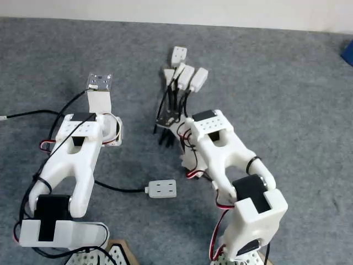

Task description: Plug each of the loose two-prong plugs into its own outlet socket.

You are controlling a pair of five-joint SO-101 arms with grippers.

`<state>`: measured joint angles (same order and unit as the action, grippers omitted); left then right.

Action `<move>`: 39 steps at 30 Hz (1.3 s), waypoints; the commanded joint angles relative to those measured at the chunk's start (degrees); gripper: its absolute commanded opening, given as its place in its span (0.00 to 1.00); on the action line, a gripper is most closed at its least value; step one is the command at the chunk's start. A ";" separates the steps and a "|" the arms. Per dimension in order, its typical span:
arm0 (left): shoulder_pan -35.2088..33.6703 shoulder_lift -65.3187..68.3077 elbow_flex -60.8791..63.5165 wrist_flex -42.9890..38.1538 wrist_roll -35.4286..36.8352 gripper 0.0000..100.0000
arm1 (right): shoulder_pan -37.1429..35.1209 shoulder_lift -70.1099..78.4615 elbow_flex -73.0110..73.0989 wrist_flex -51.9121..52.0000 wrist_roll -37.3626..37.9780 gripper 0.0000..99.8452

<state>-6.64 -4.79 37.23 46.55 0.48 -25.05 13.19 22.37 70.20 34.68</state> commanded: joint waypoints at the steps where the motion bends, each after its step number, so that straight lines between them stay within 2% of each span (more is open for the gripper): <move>1: 0.92 -0.22 -0.13 -0.53 0.35 0.19 | 2.95 -1.01 -3.30 1.36 -5.01 0.01; 6: 0.75 -0.75 -0.75 -0.53 0.35 0.19 | 5.32 -4.35 -11.21 0.92 -13.27 0.01; 11: 1.01 -0.57 -0.75 -0.53 0.35 0.19 | 4.97 -15.08 -12.18 -3.12 -18.55 0.01; 16: 1.01 -0.31 -0.66 -0.53 0.35 0.19 | -0.48 -18.07 -2.07 -4.70 -11.87 0.01; 21: 1.01 -0.31 -0.22 -0.44 0.35 0.19 | -1.27 -18.15 7.96 -11.30 -11.16 0.01; 29: 1.01 -0.31 -0.22 -0.44 0.35 0.19 | -2.33 -17.98 12.44 -12.26 -10.73 0.01; 34: 0.92 -0.31 -0.13 -0.44 0.35 0.19 | -2.42 -17.98 15.16 -12.35 -4.66 0.01; 39: 0.92 -0.31 0.40 -0.35 0.35 0.19 | -2.42 -17.98 15.69 -14.11 -4.84 0.09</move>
<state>-6.64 -4.79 37.23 46.55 0.48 -26.81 -2.37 38.02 57.98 29.05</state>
